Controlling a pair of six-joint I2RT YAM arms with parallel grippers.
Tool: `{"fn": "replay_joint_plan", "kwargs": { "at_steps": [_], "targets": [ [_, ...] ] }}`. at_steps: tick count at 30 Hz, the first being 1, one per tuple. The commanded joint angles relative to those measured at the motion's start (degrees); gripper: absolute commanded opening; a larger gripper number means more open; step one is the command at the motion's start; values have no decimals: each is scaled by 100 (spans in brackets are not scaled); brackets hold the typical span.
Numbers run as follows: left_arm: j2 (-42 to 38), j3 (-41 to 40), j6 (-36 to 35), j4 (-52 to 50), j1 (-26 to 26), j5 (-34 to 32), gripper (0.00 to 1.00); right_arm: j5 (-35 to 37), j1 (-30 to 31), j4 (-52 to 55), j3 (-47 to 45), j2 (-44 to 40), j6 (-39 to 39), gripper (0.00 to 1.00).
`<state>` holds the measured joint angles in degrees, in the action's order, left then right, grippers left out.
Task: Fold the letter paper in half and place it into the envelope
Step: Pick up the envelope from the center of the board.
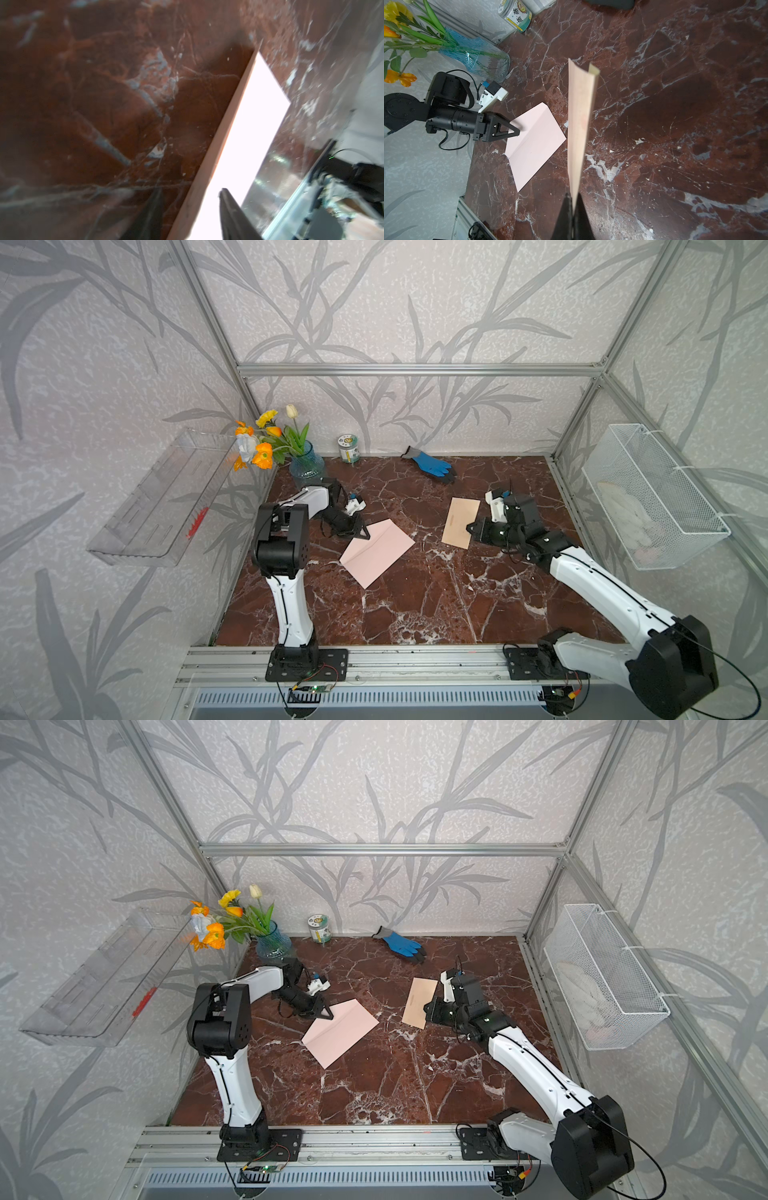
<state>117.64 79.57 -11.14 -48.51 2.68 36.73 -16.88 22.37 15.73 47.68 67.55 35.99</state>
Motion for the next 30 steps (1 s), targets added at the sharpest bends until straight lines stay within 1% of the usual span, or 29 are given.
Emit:
{"fn": "replay_joint_plan", "kwargs": {
  "at_steps": [1,2,4,7,10,12,14,16,18,20,22,26,30],
  "targets": [
    [177,70,-73,-71,74,-422,13,-28,-13,-63,4,-44,-12,0],
    [131,42,-65,-9,96,-488,7,-19,-14,-38,6,-64,-37,0],
    [13,22,-18,56,142,-542,0,-12,-13,-69,5,-84,-133,0],
    [-180,104,301,86,296,-801,0,-11,-16,62,188,28,-459,0],
    [-433,229,1013,107,523,-1223,0,-153,-16,508,795,368,-841,0],
    [-743,189,1521,247,765,-1626,0,-353,-7,722,1254,628,-860,0],
    [-1084,114,1988,395,1040,-2131,0,-461,65,930,1684,843,-772,0],
    [-1407,53,2513,518,1287,-2615,0,-305,229,1020,1982,981,-584,0],
    [-1741,22,2978,575,1565,-3279,0,-231,371,944,2166,1169,-131,0],
    [-1977,138,3194,460,1846,-3946,0,-356,481,854,2334,1426,214,0],
    [-2112,321,3240,328,2072,-4412,0,-345,647,902,2578,1707,318,0],
    [-2150,716,3189,13,2439,-4819,0,-250,899,805,2966,2193,568,0],
    [-2131,716,3211,-82,2765,-4951,0,-333,969,443,3083,2538,1022,0]
  ]
}}
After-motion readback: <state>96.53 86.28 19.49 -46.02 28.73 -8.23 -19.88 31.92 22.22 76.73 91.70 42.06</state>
